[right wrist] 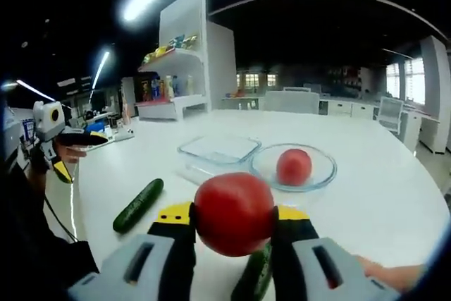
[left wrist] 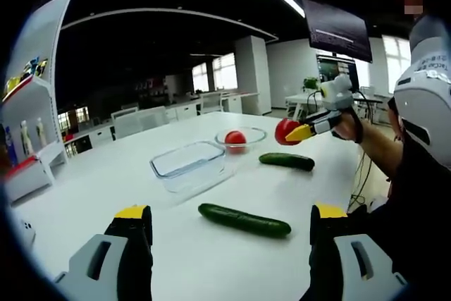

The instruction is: Sort the scattered tomatoes and cucumbers on the table and place them into their respective storage containers

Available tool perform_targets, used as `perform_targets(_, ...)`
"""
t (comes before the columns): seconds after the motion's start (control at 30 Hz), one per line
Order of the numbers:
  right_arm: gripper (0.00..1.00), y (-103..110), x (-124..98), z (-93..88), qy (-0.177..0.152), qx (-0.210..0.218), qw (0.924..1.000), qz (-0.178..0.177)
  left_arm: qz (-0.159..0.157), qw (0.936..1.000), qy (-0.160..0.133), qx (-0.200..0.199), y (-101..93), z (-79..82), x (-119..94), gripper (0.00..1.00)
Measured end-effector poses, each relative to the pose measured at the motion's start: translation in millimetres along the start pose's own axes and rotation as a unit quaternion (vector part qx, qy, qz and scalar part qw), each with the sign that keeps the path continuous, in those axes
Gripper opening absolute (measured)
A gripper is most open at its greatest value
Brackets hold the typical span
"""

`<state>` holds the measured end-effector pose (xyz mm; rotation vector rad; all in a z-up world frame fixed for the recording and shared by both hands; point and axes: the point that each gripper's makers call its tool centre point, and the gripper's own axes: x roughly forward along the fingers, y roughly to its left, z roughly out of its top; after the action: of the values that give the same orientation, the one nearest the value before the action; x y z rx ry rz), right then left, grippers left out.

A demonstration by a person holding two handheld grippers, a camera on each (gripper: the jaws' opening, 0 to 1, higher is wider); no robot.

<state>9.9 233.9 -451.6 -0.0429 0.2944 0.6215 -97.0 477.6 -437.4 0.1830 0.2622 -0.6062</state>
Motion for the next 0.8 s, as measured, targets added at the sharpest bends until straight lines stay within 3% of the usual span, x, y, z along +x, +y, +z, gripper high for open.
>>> perform_targets(0.43, 0.37, -21, 15, 44.4, -0.035, -0.006, 0.9993, -0.011, 0.001, 1.0000, -0.001, -0.002, 0.4, 0.3, -2, 0.93)
perform_targets(0.8, 0.37, -53, 53, 53.7, -0.044, -0.008, 0.9972, -0.059, 0.000, 1.0000, 0.002, 0.002, -2.4, -0.6, -3, 0.93)
